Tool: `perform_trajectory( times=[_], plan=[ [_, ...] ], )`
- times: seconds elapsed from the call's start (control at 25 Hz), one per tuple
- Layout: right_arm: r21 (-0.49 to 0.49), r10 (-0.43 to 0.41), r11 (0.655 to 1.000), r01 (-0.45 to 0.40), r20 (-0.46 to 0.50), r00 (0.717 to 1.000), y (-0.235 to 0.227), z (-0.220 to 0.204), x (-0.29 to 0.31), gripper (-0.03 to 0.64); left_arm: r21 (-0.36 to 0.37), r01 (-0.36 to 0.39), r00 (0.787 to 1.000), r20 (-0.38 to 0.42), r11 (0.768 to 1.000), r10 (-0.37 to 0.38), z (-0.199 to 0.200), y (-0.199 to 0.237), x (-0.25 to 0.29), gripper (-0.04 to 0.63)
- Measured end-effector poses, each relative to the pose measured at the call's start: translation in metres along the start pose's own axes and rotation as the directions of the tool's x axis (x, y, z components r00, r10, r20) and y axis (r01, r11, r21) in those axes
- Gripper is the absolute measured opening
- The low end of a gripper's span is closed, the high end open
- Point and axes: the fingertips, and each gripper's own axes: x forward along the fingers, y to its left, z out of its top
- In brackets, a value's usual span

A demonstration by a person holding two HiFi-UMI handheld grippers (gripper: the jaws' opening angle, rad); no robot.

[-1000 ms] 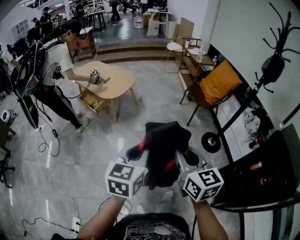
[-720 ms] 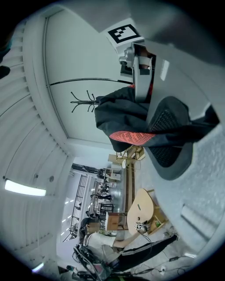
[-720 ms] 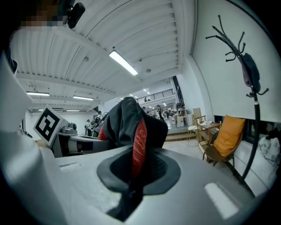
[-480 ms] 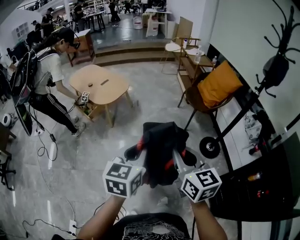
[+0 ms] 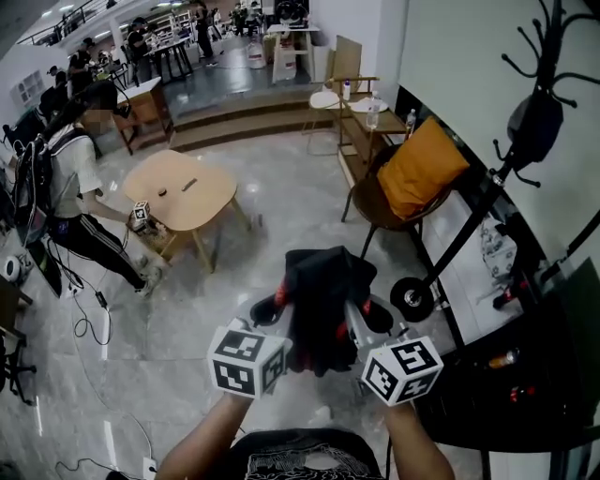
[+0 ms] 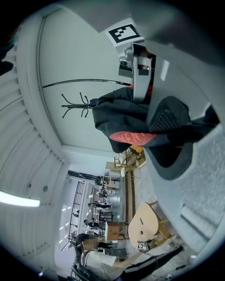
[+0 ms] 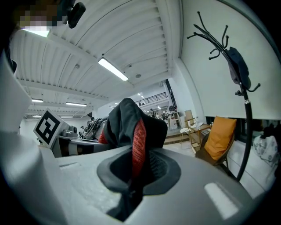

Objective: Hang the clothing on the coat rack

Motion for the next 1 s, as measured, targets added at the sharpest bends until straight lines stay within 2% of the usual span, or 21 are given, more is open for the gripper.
perform_trajectory(
  times=[0.56,1.0],
  plan=[
    [0.038,-0.134,0.99,0.133,0.033,0.99,-0.095,0.012,-0.037,0.026,0.063,0.137,0.99,-0.031,0.989,-0.135,0.017,-0.071,0.091,0.034],
    [0.058,-0.288,0.957,0.285,0.04,0.957,-0.163,0.021,-0.038,0.026,0.075,0.296,0.954,-0.067,0.952,-0.292,0.027,-0.103,0.167,0.034]
  ],
)
